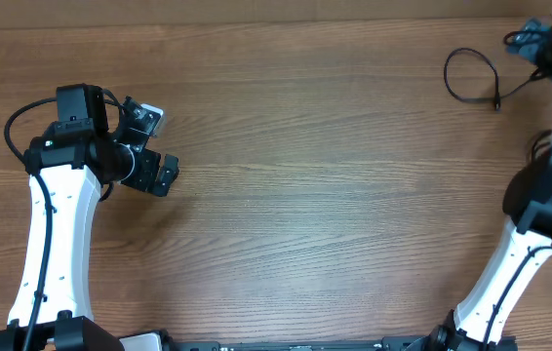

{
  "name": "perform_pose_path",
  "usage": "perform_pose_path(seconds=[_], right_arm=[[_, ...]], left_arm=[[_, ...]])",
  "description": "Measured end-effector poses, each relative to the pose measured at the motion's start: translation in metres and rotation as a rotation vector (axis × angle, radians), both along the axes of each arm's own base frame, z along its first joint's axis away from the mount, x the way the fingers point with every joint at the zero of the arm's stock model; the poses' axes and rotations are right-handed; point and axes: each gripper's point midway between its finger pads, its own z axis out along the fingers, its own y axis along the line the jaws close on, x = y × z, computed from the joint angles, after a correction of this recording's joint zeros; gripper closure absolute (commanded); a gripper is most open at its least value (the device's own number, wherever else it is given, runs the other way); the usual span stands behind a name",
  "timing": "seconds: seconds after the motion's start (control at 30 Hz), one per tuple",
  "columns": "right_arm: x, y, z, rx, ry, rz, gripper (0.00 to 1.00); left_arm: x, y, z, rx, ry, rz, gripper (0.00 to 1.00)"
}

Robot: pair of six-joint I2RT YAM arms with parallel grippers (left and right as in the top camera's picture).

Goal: Untangle cables
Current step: 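Release the cable and raise the right gripper to the upper right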

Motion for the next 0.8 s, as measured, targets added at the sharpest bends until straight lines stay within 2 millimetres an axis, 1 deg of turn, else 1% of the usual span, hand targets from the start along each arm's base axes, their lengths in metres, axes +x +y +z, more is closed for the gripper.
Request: perform_pose_path(seconds=[0.07,0.1,0.17,0.27,0.33,0.37,0.4,0.43,0.5,0.53,0.6,0.67,0.8], right_arm=[[-0.003,0.005,0.027,0.002,-0.045,0.013,0.00],[-0.009,0.014,0.065,0.006,-0.112,0.035,0.00],[-0.020,0.028,0.105,0.024,-0.179,0.071,0.00],[-0.036,0.049,0.146,0.060,-0.248,0.124,0.00],[-0.049,0.068,0.167,0.105,-0.284,0.173,0.00],[-0.053,0.076,0.175,0.125,-0.296,0.195,0.00],[-0.058,0.085,0.182,0.150,-0.307,0.221,0.00],[-0.064,0.099,0.189,0.188,-0.316,0.256,0.00],[-0.073,0.118,0.193,0.247,-0.314,0.305,0.00],[-0.079,0.132,0.194,0.289,-0.303,0.335,0.00],[-0.089,0.154,0.192,0.353,-0.271,0.379,0.00],[-0.099,0.176,0.185,0.414,-0.219,0.417,0.00],[-0.114,0.219,0.174,0.460,-0.125,0.535,0.00]], left_arm=[[0.000,0.000,0.000,0.000,0.000,0.000,0.00],[0.000,0.000,0.000,0.000,0.000,0.000,0.00],[0.000,0.000,0.000,0.000,0.000,0.000,0.00],[0.000,0.000,0.000,0.000,0.000,0.000,0.00],[0.000,0.000,0.000,0.000,0.000,0.000,0.00],[0.000,0.000,0.000,0.000,0.000,0.000,0.00],[0.000,0.000,0.000,0.000,0.000,0.000,0.00],[0.000,0.000,0.000,0.000,0.000,0.000,0.00],[0.000,0.000,0.000,0.000,0.000,0.000,0.00],[0.000,0.000,0.000,0.000,0.000,0.000,0.00],[0.000,0.000,0.000,0.000,0.000,0.000,0.01],[0.000,0.000,0.000,0.000,0.000,0.000,0.00],[0.000,0.000,0.000,0.000,0.000,0.000,0.00]])
